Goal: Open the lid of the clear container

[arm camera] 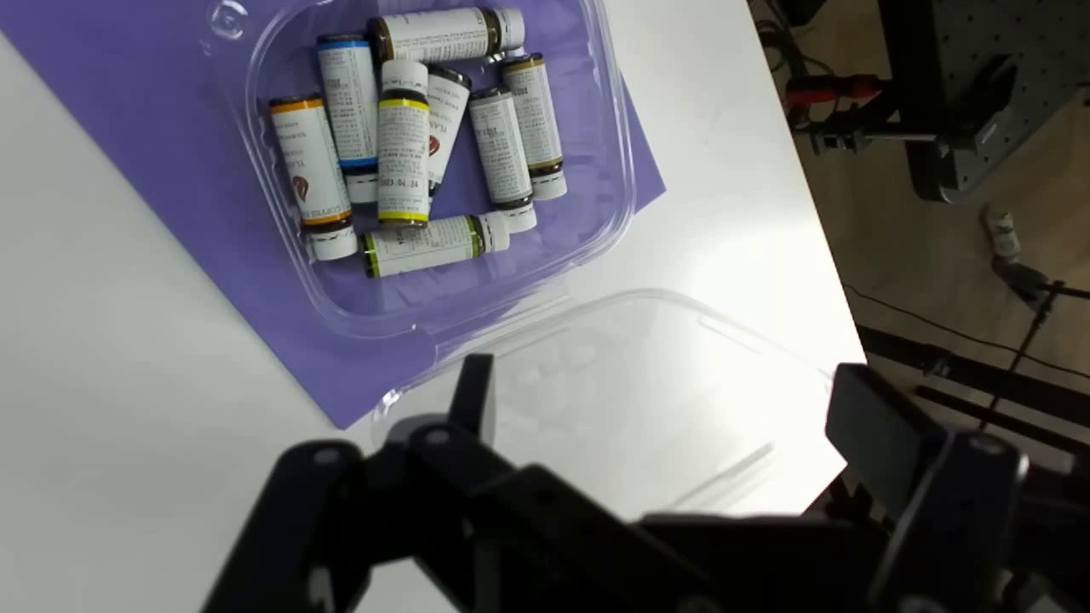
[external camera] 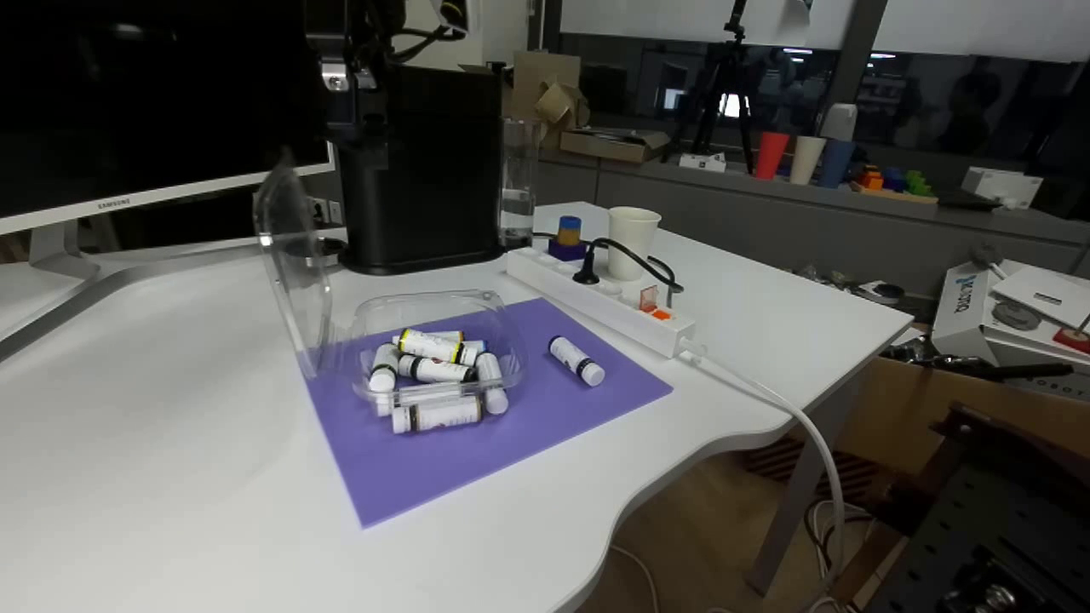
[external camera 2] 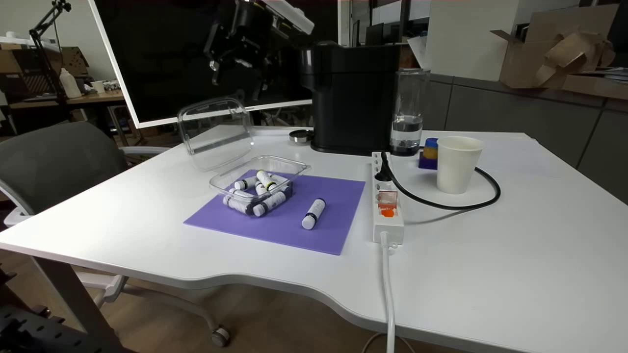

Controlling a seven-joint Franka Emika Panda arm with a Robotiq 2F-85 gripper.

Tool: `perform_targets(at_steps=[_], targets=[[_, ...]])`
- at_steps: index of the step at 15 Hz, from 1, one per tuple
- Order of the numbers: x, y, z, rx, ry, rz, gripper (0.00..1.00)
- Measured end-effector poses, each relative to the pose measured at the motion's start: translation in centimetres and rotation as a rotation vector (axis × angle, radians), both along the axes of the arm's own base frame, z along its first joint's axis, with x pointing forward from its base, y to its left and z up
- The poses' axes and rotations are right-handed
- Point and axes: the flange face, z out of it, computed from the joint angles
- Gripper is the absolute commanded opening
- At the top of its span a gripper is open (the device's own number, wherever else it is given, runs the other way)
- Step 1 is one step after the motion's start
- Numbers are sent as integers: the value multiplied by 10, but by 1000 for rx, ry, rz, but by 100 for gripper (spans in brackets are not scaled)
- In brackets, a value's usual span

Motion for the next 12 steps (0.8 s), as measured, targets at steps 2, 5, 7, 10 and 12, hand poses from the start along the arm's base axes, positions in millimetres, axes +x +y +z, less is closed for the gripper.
perform_targets(at_steps=[2,5,7,10,12], targets=[[-4,4,11,-25,-46,16,100],[-9,2,18,-79,-139,-3,100],[-13,-5,16,-103,-188,-38,100],[-23,-19,10,-157,-265,-108,100],[-30,-29,6,-204,-336,-151,100]])
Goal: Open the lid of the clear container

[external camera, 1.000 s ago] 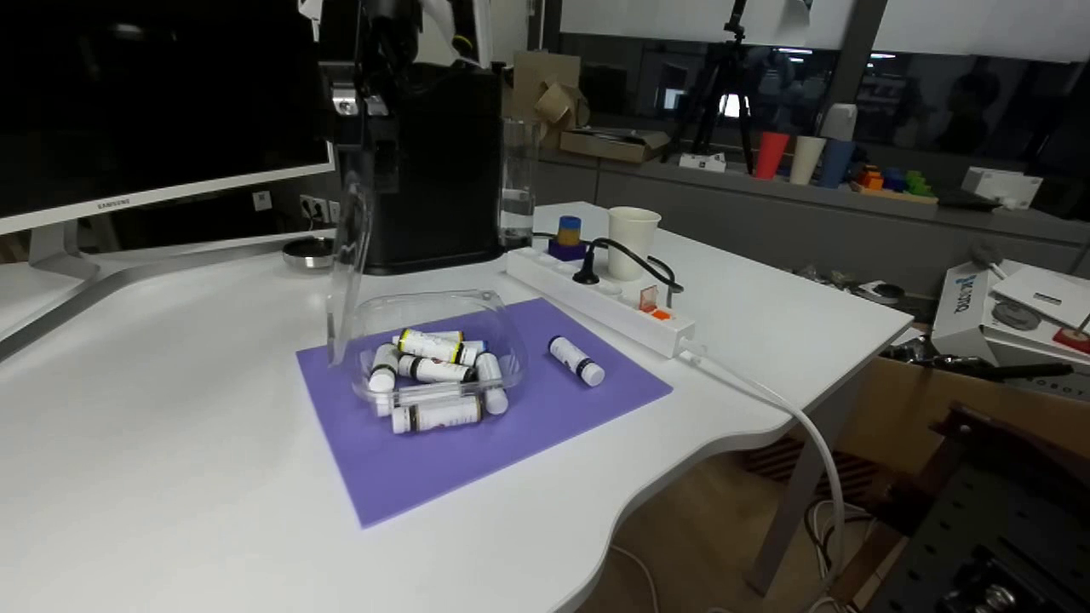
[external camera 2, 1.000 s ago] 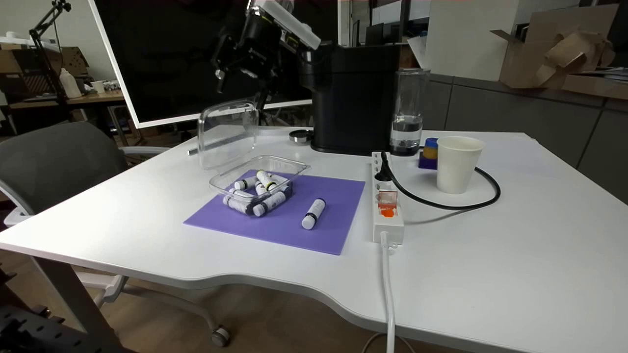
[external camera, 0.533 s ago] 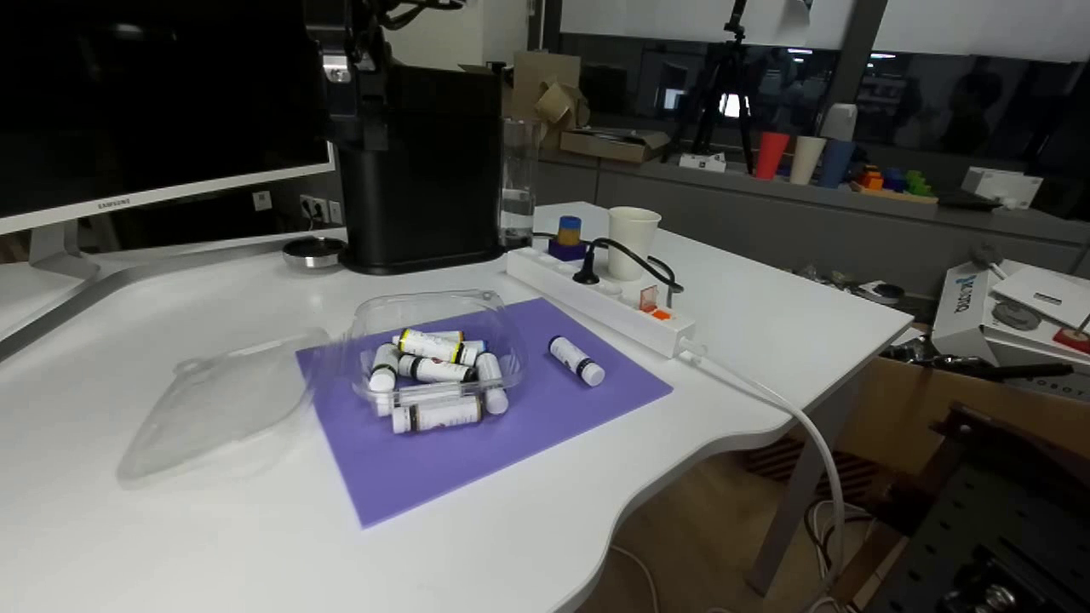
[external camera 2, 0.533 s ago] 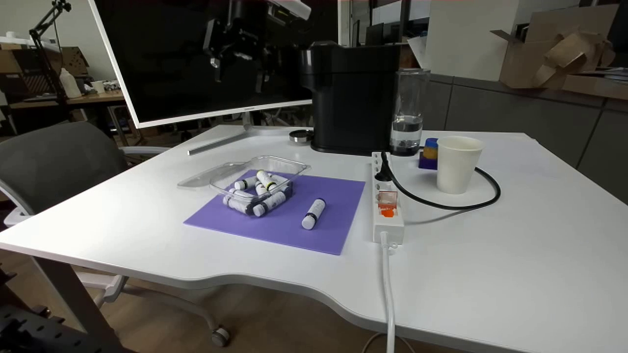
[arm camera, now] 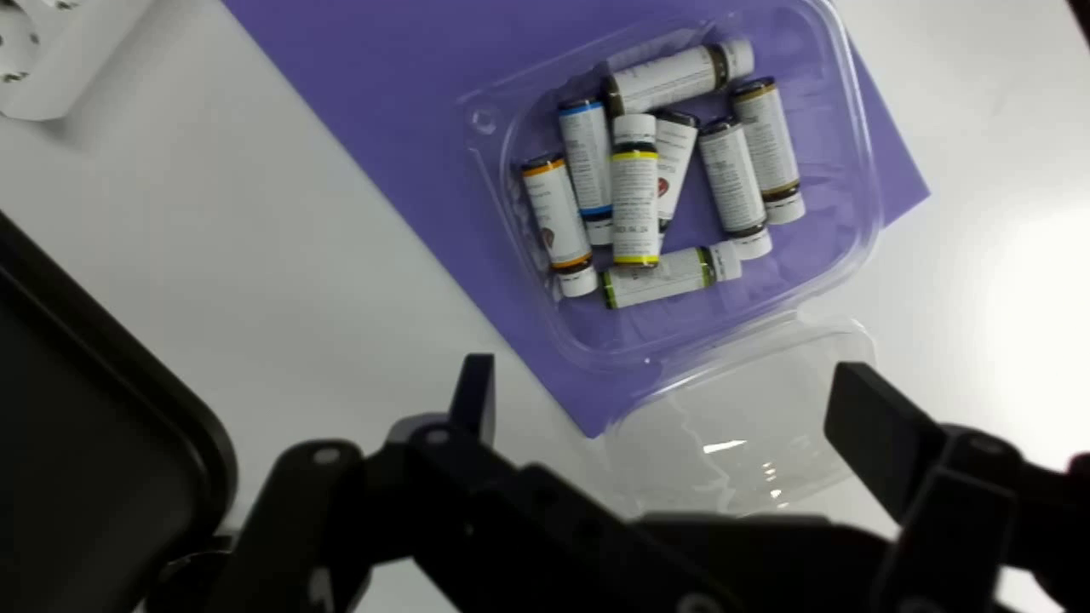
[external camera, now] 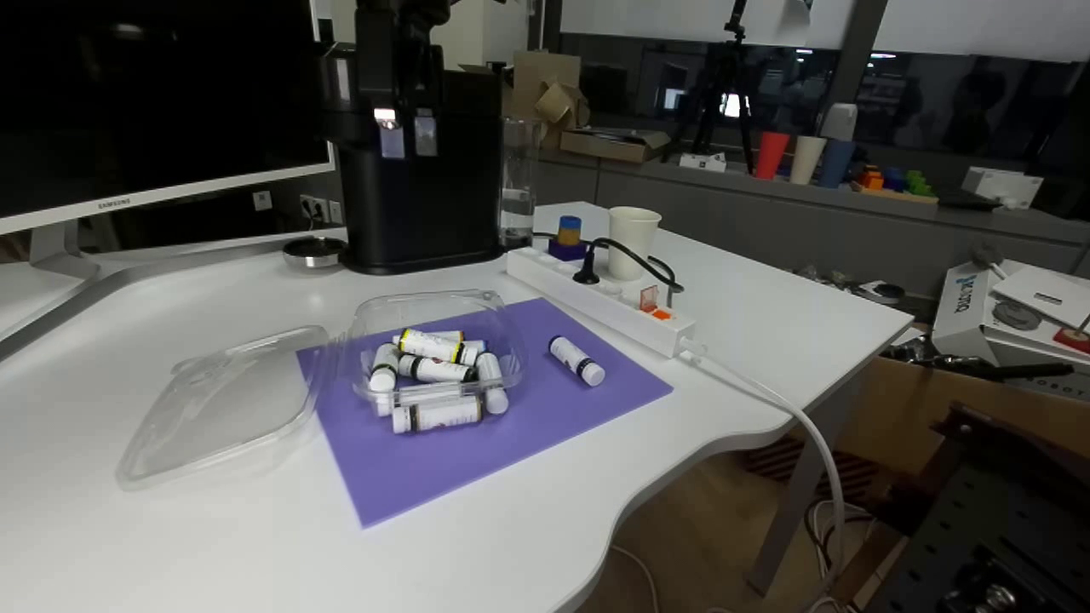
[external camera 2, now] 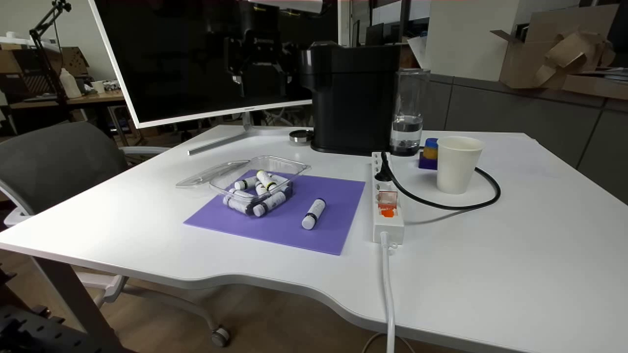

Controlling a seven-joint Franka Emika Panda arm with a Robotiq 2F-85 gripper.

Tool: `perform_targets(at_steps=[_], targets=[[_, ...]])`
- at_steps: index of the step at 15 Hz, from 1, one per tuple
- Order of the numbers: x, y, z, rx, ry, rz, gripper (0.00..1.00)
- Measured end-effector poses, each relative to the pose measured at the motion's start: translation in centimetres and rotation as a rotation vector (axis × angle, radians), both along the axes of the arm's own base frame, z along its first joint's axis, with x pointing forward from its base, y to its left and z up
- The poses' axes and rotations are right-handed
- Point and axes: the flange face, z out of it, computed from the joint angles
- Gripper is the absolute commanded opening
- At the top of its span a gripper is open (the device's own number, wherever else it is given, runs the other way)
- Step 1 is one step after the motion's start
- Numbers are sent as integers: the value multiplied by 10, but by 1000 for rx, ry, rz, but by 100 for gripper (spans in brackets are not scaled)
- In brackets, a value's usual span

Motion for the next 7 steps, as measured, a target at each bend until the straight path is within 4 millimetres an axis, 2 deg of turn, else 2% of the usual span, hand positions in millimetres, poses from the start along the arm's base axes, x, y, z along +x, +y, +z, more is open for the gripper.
perform_targets(at_steps=[7], targets=[[-27,-31,-25,-51,-143,-213,100]])
